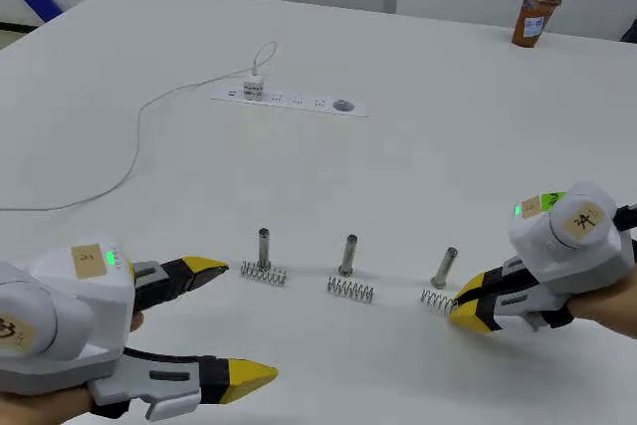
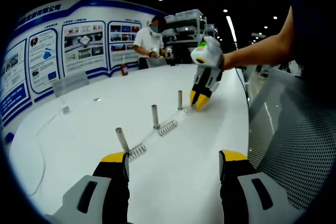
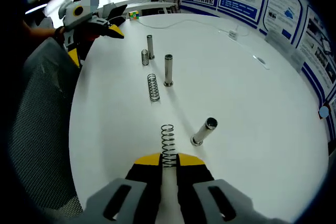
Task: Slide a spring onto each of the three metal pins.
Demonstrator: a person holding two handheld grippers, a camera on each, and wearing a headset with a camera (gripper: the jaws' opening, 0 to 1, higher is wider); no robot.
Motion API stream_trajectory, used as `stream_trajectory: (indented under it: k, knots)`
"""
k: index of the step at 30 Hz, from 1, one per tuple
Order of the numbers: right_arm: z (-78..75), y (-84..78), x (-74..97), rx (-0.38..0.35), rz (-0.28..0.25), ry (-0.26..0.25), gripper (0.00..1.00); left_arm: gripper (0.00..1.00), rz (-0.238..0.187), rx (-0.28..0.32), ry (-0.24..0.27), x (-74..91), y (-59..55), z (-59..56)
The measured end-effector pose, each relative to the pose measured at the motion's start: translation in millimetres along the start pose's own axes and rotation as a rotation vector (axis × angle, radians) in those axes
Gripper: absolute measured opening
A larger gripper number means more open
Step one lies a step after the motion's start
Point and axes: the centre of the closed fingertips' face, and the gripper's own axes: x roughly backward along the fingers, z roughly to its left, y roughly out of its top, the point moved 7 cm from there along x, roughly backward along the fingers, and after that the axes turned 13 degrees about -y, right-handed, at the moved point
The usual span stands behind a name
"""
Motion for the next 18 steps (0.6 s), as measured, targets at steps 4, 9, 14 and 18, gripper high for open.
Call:
stream_trajectory:
  k: [4,9,14,18]
  knots:
    - [7.9,7.8,5.5,0.033,-0.010,0.016,0.11,0.69,0.015,-0.022,-0.054,-9.8,2.1,-4.3]
    - [17.1,19.9,10.6,0.082,-0.023,0.035,0.11,0.65,0.034,-0.058,-0.119,-24.9,8.0,-7.9]
    - [24.8,29.1,12.6,0.114,-0.031,0.057,0.11,0.62,0.040,-0.074,-0.166,-35.4,15.1,-6.9]
    - [30.9,37.1,12.4,0.139,-0.039,0.070,0.11,0.61,0.045,-0.084,-0.186,-44.2,19.2,-2.8]
